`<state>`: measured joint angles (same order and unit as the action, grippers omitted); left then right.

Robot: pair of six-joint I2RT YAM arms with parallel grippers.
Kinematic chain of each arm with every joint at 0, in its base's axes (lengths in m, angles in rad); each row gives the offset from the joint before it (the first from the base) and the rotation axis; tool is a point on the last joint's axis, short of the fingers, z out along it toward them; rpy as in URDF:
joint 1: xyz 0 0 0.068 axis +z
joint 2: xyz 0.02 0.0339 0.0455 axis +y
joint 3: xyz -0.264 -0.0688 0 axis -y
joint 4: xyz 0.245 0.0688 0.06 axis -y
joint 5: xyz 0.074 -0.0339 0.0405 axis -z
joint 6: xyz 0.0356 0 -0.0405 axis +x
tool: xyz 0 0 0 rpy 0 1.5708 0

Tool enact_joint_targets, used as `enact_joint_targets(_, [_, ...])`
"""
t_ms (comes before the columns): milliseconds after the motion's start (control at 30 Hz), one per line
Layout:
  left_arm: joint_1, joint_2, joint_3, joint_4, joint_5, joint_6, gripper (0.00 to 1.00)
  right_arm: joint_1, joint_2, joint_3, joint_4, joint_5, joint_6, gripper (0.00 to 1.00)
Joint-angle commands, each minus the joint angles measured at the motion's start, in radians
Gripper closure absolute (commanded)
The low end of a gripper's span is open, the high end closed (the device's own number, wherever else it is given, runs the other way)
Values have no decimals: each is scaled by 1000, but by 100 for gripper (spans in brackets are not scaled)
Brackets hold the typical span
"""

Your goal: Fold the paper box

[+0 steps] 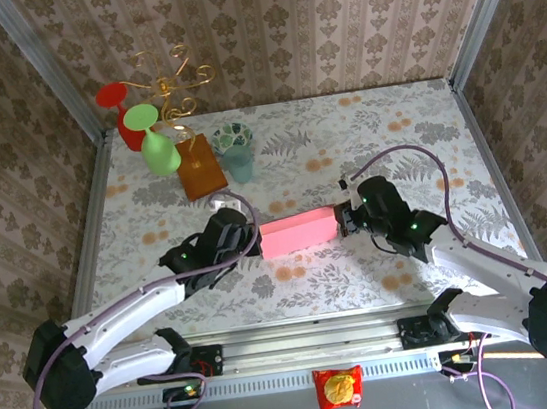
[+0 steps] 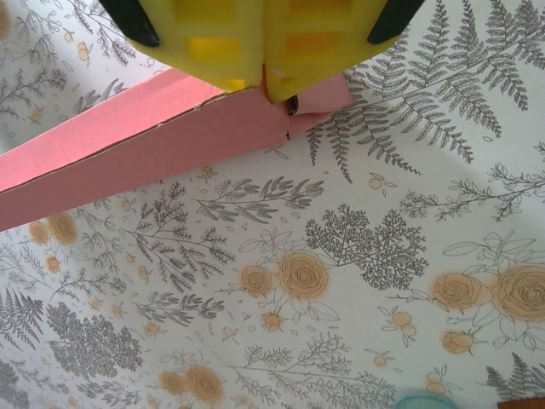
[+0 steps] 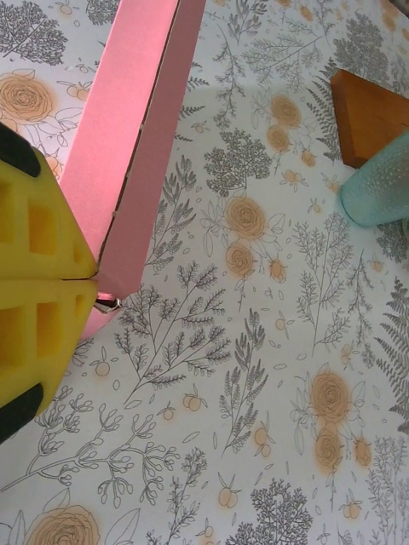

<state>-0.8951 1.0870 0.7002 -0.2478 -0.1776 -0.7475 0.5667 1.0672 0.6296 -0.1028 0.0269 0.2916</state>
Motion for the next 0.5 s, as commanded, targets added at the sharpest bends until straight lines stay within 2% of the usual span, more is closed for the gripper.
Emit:
enact_joint_targets(0, [-11,1,-71,-66,-7,16,100,9,4,-42,-35,25,-11,100])
enact_joint_targets(333, [-25,16,-104,-52,-22,17,100,12,-2,-16,-79,22,21,99])
enact_joint_targets(467, [-34,22,-95,-77,-55,5,100,11,-43,31,-144,24,108,82])
